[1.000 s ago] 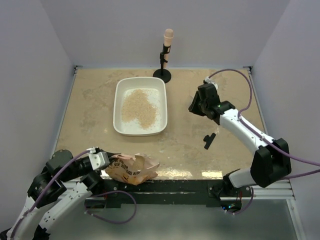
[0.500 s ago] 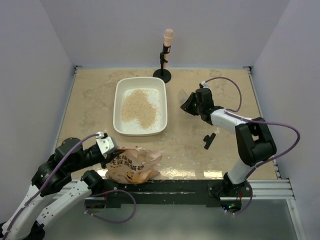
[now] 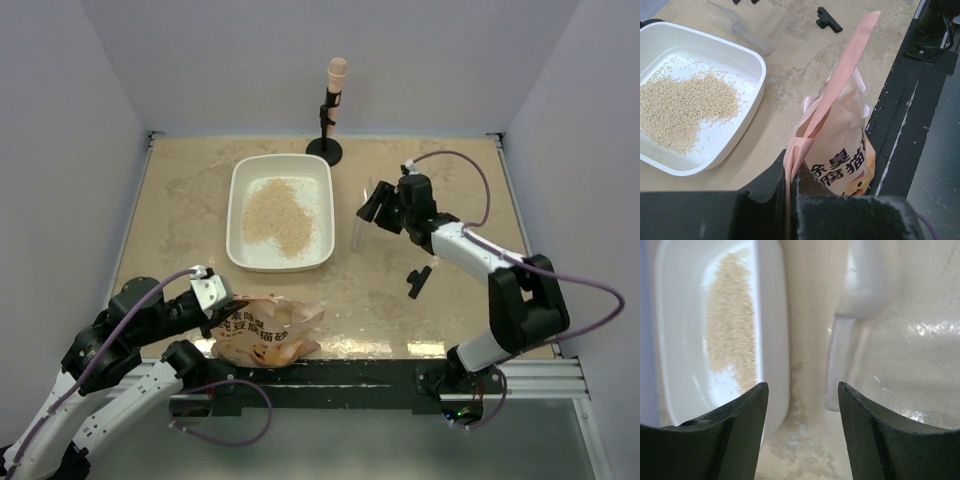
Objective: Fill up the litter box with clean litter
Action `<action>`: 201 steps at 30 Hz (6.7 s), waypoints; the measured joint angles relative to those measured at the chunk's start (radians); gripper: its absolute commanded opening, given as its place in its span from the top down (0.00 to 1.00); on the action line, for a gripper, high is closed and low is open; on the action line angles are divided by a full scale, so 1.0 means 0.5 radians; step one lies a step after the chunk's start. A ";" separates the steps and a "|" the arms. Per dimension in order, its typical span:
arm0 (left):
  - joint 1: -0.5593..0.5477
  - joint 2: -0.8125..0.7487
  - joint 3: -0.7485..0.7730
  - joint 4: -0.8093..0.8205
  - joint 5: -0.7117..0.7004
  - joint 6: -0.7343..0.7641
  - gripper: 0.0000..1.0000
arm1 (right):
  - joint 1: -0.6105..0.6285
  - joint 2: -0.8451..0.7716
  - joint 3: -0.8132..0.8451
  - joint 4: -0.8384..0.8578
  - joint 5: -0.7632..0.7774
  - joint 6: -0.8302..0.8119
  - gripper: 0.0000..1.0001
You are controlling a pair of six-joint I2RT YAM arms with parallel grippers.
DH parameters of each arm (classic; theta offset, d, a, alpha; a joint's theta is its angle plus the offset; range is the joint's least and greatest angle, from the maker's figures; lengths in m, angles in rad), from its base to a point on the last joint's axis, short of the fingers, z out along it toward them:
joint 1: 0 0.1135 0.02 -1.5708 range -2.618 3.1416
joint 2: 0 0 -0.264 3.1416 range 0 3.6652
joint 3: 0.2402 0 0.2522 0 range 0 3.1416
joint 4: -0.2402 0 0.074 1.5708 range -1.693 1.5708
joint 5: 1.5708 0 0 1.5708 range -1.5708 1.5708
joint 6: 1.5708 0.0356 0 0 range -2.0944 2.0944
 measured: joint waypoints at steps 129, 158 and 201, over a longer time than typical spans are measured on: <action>0.000 1.070 0.188 0.965 0.333 0.107 0.52 | 0.502 -1.627 -1.077 0.449 -0.896 -0.555 1.00; 0.063 0.422 -0.252 0.791 -0.484 -0.439 0.25 | 0.507 -1.770 -1.183 0.457 -0.944 -0.498 1.00; 1.032 0.871 -0.807 1.881 1.616 -0.957 1.00 | 0.532 -2.631 -1.308 -0.270 -0.584 -0.219 1.00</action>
